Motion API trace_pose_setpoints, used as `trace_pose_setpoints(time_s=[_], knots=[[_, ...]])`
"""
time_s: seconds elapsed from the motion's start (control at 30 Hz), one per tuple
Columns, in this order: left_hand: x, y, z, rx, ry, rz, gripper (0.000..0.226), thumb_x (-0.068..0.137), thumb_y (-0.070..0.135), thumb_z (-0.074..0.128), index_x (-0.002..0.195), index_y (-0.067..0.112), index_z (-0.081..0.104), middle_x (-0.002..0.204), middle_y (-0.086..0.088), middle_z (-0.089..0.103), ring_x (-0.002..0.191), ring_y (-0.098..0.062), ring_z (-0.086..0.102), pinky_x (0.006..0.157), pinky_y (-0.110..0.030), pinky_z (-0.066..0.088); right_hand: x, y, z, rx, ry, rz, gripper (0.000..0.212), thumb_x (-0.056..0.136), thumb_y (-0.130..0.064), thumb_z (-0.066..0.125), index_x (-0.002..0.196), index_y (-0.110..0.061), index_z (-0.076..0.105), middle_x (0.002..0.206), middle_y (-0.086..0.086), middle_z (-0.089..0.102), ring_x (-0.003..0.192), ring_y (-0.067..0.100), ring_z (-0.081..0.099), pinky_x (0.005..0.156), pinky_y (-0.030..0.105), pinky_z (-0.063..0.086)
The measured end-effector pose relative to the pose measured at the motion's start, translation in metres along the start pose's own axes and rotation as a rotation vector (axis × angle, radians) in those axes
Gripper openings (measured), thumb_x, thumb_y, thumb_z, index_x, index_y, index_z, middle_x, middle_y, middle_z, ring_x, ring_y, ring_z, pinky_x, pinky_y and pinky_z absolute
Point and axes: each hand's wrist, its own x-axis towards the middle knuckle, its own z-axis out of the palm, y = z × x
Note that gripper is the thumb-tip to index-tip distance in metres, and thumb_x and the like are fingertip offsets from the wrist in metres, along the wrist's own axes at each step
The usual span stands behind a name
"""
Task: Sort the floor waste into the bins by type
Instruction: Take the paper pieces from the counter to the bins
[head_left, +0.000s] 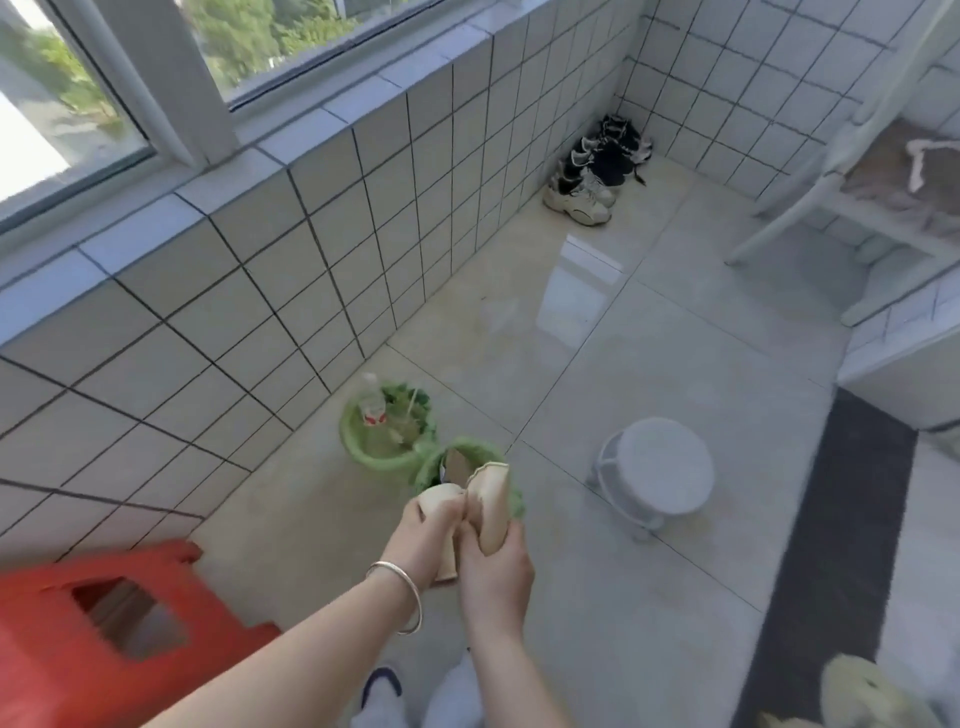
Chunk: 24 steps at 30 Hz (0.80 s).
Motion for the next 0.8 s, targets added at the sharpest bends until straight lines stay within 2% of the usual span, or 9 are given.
trace_pose_setpoints(time_s=[0.07,0.17,0.3,0.4,0.47,0.57,0.63,0.7,0.8], knots=[[0.03,-0.023,0.007,0.0,-0.001,-0.043,0.079,0.048,0.049,0.062,0.12,0.018,0.05,0.107,-0.006,0.066,0.094,-0.019,0.066,0.073,-0.033,0.057,0.022,0.023,0.003,-0.027,-0.006,0.059,0.02,0.083,-0.031,0.065,0.095,-0.017,0.056,0.084,-0.001,0.066,0.082,0.024,0.061,0.068,0.029,0.043],[0.074,-0.062,0.02,0.009,-0.028,-0.116,0.087,0.044,0.045,0.067,0.124,0.017,0.051,0.111,-0.008,0.068,0.1,-0.023,0.066,0.092,-0.043,0.053,0.056,0.061,0.008,-0.1,-0.035,0.146,0.025,0.082,-0.038,0.063,0.094,-0.018,0.054,0.083,0.001,0.067,0.082,0.028,0.064,0.07,0.033,0.049],[0.122,-0.093,0.036,0.048,-0.073,-0.192,0.071,0.047,0.017,0.063,0.117,0.01,0.051,0.097,-0.013,0.065,0.076,-0.024,0.062,0.069,-0.035,0.051,0.109,0.105,0.019,-0.206,-0.089,0.214,0.017,0.075,-0.033,0.057,0.086,-0.025,0.048,0.08,0.006,0.067,0.074,0.034,0.067,0.069,0.044,0.056],[0.167,-0.114,0.038,0.162,-0.02,-0.218,0.058,0.057,0.017,0.055,0.116,0.012,0.052,0.095,-0.01,0.065,0.073,-0.02,0.059,0.063,-0.026,0.047,0.148,0.13,0.038,-0.226,-0.142,0.238,0.014,0.079,-0.027,0.057,0.087,-0.026,0.046,0.087,0.006,0.066,0.079,0.031,0.066,0.072,0.041,0.055],[0.198,-0.124,0.035,0.295,0.02,-0.189,0.047,0.069,0.021,0.054,0.116,0.015,0.055,0.1,-0.008,0.066,0.077,-0.018,0.058,0.06,-0.024,0.044,0.168,0.143,0.054,-0.214,-0.19,0.209,0.015,0.083,-0.023,0.057,0.094,-0.023,0.047,0.094,0.006,0.063,0.081,0.025,0.064,0.069,0.033,0.053],[0.251,-0.136,0.029,0.524,0.072,-0.143,0.027,0.089,0.025,0.05,0.114,0.019,0.056,0.106,-0.004,0.063,0.094,-0.024,0.058,0.072,-0.024,0.04,0.209,0.163,0.079,-0.17,-0.262,0.179,0.013,0.086,-0.013,0.056,0.079,-0.022,0.048,0.075,-0.001,0.059,0.063,0.017,0.057,0.053,0.028,0.048],[0.289,-0.149,0.022,0.621,0.095,-0.117,0.028,0.089,0.026,0.053,0.115,0.02,0.058,0.11,-0.005,0.066,0.101,-0.028,0.061,0.076,-0.027,0.045,0.237,0.183,0.096,-0.197,-0.313,0.169,0.016,0.089,-0.018,0.055,0.076,-0.023,0.047,0.073,-0.006,0.056,0.066,0.017,0.055,0.057,0.034,0.049],[0.324,-0.166,0.015,0.656,0.085,-0.11,0.028,0.086,0.025,0.056,0.113,0.025,0.06,0.107,-0.004,0.069,0.098,-0.027,0.062,0.081,-0.031,0.049,0.261,0.207,0.114,-0.239,-0.35,0.178,0.009,0.091,-0.025,0.053,0.088,-0.025,0.045,0.08,-0.007,0.055,0.076,0.017,0.056,0.065,0.031,0.048],[0.372,-0.19,0.008,0.721,0.075,-0.08,0.036,0.083,0.028,0.062,0.118,0.036,0.058,0.105,0.002,0.07,0.1,-0.024,0.063,0.086,-0.03,0.05,0.293,0.238,0.137,-0.3,-0.343,0.157,0.017,0.092,-0.031,0.051,0.104,-0.022,0.044,0.096,-0.002,0.061,0.088,0.018,0.059,0.069,0.028,0.043]])
